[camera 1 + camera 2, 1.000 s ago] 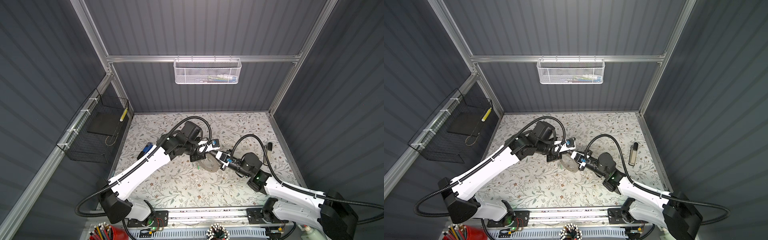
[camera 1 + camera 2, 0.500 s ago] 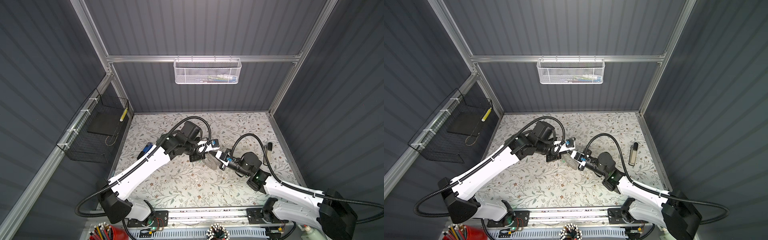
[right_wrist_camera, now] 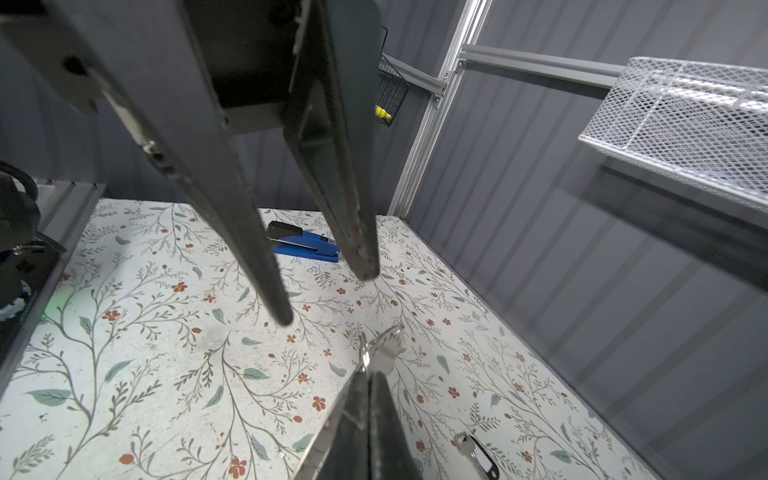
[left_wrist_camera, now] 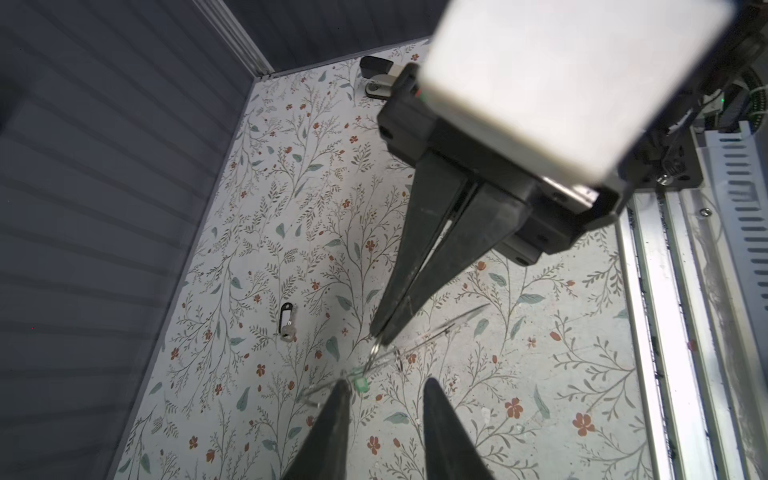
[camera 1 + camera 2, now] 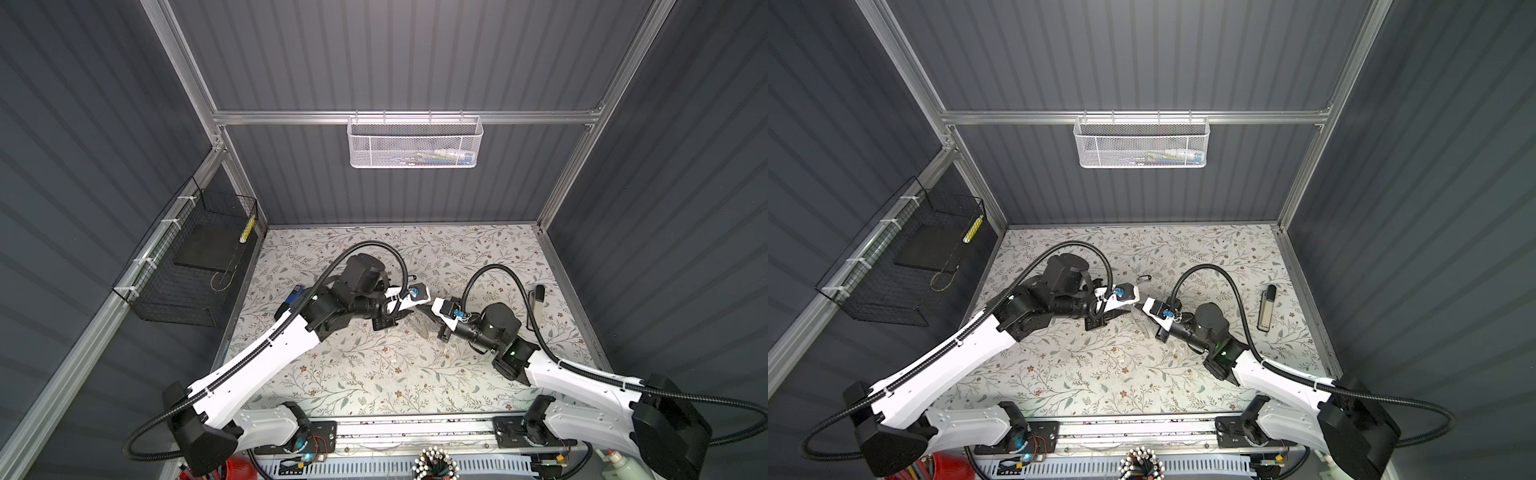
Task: Put the keys on the keyring
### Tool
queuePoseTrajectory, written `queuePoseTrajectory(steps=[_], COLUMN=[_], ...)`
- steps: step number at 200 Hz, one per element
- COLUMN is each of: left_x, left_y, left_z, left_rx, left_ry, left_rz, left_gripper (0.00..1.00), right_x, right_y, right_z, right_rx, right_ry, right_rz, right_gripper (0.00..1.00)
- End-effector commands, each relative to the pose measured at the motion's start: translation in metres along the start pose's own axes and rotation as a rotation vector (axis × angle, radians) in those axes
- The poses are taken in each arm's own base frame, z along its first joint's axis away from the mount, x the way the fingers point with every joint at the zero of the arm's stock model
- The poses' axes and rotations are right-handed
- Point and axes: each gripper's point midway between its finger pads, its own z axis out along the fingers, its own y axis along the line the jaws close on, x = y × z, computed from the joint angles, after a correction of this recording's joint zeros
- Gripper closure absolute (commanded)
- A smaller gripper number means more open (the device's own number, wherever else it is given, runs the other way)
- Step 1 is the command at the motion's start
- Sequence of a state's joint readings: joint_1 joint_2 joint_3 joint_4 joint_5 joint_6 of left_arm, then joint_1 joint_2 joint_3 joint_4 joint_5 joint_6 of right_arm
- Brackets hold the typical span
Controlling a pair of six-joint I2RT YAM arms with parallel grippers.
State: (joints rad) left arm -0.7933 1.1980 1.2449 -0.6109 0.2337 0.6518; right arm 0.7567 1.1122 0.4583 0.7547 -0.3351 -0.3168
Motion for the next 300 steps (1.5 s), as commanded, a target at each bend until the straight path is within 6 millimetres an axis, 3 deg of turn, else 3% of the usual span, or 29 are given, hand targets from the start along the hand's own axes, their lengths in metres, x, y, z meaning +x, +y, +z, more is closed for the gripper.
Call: queuePoseTrajectory(steps=[1, 34, 73, 194, 300], left_x=[-0.006, 0.011, 0.009, 0.002, 0.004], left_y=[0.014, 0.007, -0.01, -0.011, -0.007], left_z=[-0.013, -0.014, -0.009, -0.006, -0.008], left_rx=[-0.067, -0.074, -0.007, -0.011, -0.037], left_ry=[-0.103, -0.141, -0.223, -0.321, -0.336], left_rz=[-0.082, -0.158, -0.175, -0.16, -0.205], left_gripper=[0.68, 0.73, 0.78, 0.84, 0.75], right_x=[-0.024, -0.027, -0.038, -0.045, -0.046], right_y=[0.0, 0.001, 0.001, 0.009, 0.012], right_z=[0.0, 0.003, 0.002, 0.006, 0.0], right_rx=[-0.022, -0.043, -0.063, -0.136, -0.151], right_ry=[-0.105, -0.142, -0.21, -0.276, -0.312], right_rz=[0.044, 0.08, 0.107, 0.111, 0.103], right_gripper=[1.0, 1.0, 1.0, 1.0, 1.0])
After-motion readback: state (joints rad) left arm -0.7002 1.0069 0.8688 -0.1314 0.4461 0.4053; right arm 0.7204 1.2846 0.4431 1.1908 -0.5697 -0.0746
